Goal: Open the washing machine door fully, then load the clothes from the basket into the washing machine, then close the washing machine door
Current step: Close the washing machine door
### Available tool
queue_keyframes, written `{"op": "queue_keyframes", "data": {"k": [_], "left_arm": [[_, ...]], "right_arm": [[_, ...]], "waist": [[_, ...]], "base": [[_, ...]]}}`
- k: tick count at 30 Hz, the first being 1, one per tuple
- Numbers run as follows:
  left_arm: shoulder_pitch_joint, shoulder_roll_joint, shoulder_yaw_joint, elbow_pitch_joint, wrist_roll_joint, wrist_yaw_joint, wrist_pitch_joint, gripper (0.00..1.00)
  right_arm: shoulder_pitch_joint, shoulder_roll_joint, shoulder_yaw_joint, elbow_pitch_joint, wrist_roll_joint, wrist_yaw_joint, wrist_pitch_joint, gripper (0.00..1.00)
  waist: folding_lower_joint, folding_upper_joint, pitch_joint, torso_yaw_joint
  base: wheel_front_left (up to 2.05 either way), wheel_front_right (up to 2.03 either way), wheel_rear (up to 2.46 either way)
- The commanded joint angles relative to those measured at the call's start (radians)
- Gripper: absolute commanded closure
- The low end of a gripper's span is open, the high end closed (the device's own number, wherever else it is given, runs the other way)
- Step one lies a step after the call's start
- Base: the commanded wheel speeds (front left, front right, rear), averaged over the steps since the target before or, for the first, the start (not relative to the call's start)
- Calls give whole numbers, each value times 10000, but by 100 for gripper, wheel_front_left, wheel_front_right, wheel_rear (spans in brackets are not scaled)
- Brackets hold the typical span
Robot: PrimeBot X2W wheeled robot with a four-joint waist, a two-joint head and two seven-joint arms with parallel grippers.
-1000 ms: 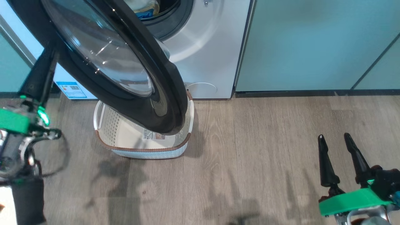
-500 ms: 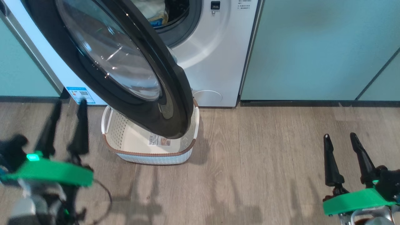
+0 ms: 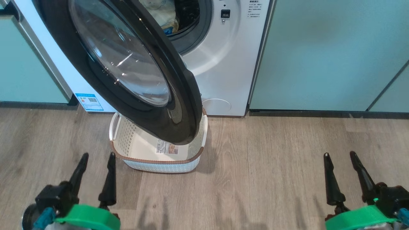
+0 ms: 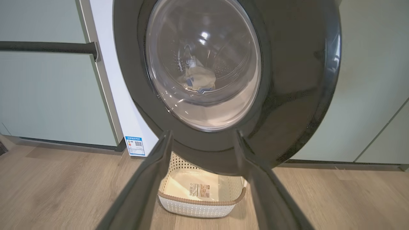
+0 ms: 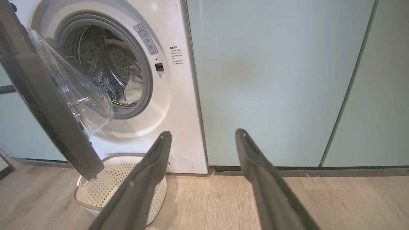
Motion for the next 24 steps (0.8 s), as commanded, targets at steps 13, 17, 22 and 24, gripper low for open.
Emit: {"op": "queue_keyframes", "data": {"k": [13,17,22,24], "left_arm": [[-346,-88,150,36,117,179,-342,0],[-371,-63,107,54,161,220,-348,0],[-406,-44,66,31,219,295,-359,0],[-414,-37,53,26,231,303,-362,0]], "right_arm": [[-204,-22,342,-311,-50,-29,-19,0],[-208,-22,341,-286,-5,-29,17,81],[-248,-22,342,-270,65,-29,49,100],[-250,-22,344,-266,67,-29,57,100]], "waist": [[1,-1,1,-40],[1,-1,22,-45],[1,-1,57,-56],[1,-1,63,-51]], "base": [[0,0,0],[0,0,0],[0,0,0],[0,0,0]]}}
